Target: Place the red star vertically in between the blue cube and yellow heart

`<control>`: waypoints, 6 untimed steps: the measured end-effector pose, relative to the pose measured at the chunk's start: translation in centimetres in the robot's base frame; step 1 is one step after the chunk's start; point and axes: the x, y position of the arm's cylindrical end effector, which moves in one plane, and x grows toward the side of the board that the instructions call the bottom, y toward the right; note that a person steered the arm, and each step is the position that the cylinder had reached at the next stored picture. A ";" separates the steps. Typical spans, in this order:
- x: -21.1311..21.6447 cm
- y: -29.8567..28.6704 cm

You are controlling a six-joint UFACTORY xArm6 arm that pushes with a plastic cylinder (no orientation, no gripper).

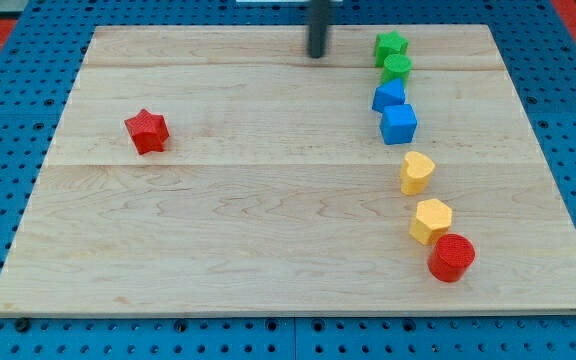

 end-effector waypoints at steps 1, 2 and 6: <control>1.6 -12.1; 3.9 -25.4; 9.7 -28.5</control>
